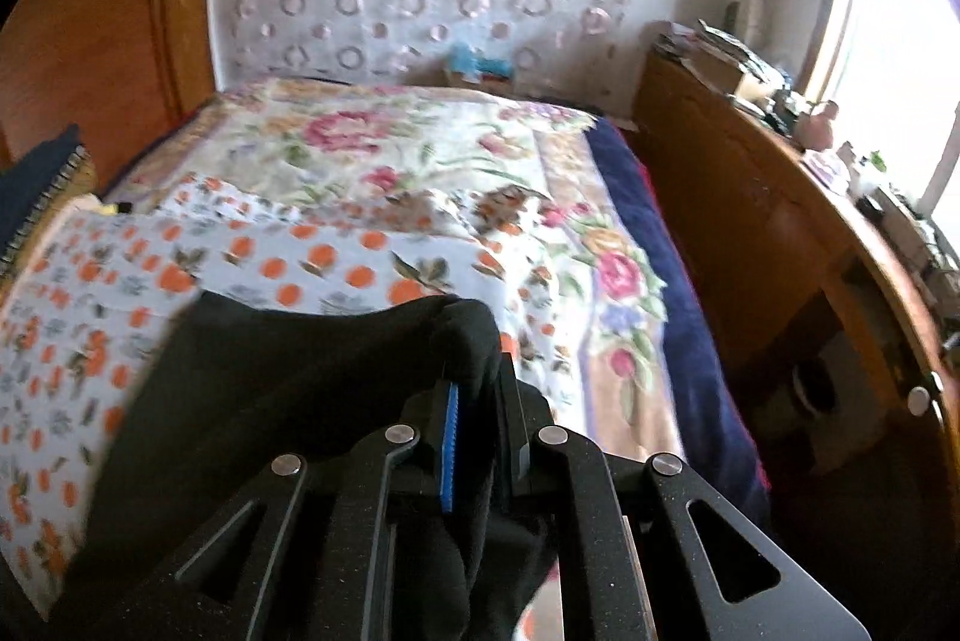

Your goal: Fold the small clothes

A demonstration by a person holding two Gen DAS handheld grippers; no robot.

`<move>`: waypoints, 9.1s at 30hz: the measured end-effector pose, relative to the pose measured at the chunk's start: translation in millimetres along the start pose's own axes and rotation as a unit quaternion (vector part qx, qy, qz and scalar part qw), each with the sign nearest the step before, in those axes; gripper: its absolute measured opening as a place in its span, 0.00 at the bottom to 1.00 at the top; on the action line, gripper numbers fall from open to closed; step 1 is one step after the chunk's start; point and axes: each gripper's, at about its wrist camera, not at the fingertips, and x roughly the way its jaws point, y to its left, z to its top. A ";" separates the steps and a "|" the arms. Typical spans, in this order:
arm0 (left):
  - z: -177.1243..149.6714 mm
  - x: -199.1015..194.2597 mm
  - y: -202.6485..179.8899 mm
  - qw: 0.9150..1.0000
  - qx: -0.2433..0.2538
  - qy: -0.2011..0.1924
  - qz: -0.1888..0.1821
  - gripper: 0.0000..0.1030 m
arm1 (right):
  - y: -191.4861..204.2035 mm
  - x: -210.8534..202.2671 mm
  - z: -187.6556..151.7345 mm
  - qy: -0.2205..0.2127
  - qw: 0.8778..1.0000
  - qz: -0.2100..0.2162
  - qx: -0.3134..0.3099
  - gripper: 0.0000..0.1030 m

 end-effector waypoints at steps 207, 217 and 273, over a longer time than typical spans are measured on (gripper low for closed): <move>121.9 253.6 -7.7 0.986 -0.018 0.146 -0.080 0.54 | -18.7 12.9 -50.7 -0.014 0.989 0.110 0.094 0.79; 121.6 260.8 -8.0 0.986 -0.012 0.146 -0.075 0.61 | -17.2 69.7 -70.1 0.040 0.984 0.136 0.109 0.83; 85.3 -25.8 192.6 0.974 -0.154 -0.127 0.110 0.10 | 221.4 38.3 84.6 -0.141 0.919 0.320 -0.183 0.25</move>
